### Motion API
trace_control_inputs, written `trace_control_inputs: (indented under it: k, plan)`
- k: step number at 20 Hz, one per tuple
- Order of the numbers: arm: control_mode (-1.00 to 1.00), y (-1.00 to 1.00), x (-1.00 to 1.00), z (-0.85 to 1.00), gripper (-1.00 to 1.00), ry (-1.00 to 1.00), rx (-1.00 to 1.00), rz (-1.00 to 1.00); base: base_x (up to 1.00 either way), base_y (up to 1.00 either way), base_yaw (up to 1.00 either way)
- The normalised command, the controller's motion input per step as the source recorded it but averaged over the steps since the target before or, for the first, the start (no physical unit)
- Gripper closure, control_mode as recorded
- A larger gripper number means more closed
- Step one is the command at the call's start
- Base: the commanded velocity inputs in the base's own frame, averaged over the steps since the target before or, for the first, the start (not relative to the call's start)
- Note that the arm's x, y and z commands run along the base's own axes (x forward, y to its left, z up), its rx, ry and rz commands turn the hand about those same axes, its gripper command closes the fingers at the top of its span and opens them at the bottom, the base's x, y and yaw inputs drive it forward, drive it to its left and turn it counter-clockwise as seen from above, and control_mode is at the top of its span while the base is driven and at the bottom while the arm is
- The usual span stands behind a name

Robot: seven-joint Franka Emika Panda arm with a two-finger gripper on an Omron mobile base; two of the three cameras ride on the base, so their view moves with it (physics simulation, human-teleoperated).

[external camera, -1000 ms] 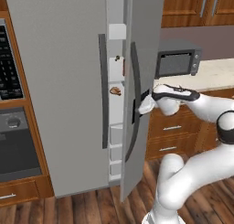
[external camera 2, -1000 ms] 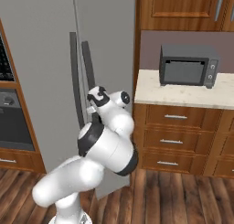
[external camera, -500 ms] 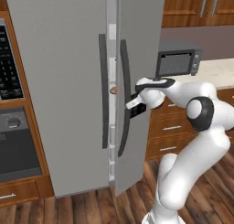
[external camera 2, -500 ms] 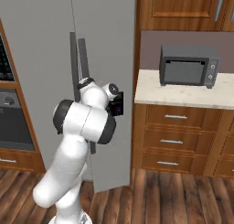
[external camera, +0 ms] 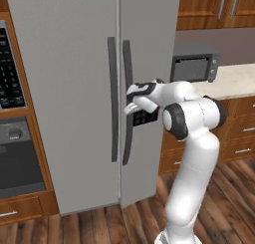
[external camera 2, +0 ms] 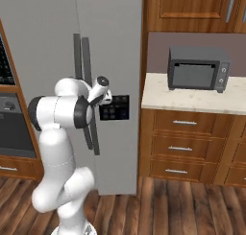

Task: Store the hot dog in the freezer for long-term storage. Close the freezer door after placing the cooked food.

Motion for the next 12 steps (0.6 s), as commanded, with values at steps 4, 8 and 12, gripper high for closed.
trace_control_inputs:
  k: [4,8,12]
  plan:
    - [-1.00,0.27,0.38,0.41,-1.00,0.05,-0.23,-0.21,0.00,0.00,0.00]
    - [-1.00,0.41,0.20,0.16,-1.00,-0.03,-0.06,-0.21,0.00,0.00,0.00]
    - [-1.00,0.22,0.09,0.25,-1.00,-0.01,0.00,-0.19,0.00,0.00,0.00]
